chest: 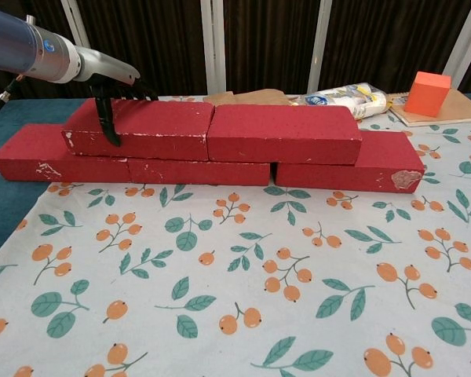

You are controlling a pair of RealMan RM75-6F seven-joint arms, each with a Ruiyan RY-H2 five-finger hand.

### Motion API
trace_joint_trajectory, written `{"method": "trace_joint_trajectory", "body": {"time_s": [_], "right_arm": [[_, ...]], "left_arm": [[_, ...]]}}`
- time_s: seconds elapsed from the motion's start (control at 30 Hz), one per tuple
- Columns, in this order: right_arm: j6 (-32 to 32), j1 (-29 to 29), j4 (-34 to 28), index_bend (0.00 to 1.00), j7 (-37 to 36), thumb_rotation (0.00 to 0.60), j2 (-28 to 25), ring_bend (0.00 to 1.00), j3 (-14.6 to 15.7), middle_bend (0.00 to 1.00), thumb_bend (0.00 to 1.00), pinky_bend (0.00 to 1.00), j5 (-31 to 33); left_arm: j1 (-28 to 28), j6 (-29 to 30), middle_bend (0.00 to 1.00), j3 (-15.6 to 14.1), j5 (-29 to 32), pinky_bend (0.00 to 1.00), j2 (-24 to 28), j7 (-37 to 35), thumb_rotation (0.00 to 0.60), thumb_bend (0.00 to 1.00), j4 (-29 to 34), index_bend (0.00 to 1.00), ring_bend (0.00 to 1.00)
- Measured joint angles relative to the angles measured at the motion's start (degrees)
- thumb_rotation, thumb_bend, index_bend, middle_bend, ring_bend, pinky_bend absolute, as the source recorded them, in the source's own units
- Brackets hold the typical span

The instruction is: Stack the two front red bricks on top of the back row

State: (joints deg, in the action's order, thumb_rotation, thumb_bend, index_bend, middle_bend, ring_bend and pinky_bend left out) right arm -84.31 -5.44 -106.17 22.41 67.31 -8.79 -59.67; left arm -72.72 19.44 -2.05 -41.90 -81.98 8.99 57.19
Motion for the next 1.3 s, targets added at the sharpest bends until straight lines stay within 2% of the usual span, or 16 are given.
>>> {"method": "trace_joint_trajectory", "body": {"time_s": [0.6, 0.77, 0.9, 1.3], "right_arm": [[0.35, -0.20, -0.16, 0.00, 0.01, 0.600, -0.18, 0.02, -0.04, 0.00, 0.21, 0.00, 0.39], [0.45, -0.32, -0.12, 0.00, 0.03, 0.600, -0.18, 0.02, -0.08, 0.00, 0.21, 0.00, 0.46], [0.43, -0.34, -0.15, 0.00, -0.01, 0.600, -0.18, 0.02, -0.07, 0.00, 0.21, 0.00, 0.43], [0.44, -0.49, -0.11, 0.00, 0.18, 0.600, -0.10, 0.02, -0.11, 0.00, 0.21, 0.00, 0.64]], "left_arm": [[-1.11, 0.02, 0.28, -1.40, 2.34, 0.27, -0.12, 0.65, 0.600, 0.16, 0.24, 0.32, 0.25], [-1.66, -0.13, 0.26, -2.25, 3.32, 0.26, 0.09, 1.11, 0.600, 0.16, 0.53, 0.30, 0.24], [-2.12, 0.02, 0.23, -3.07, 4.33, 0.26, 0.08, 1.62, 0.600, 0.11, 0.59, 0.27, 0.23], [-3.34, 0.86, 0.22, -5.29, 7.85, 0.25, -0.91, 3.01, 0.600, 0.11, -0.03, 0.25, 0.21]]}}
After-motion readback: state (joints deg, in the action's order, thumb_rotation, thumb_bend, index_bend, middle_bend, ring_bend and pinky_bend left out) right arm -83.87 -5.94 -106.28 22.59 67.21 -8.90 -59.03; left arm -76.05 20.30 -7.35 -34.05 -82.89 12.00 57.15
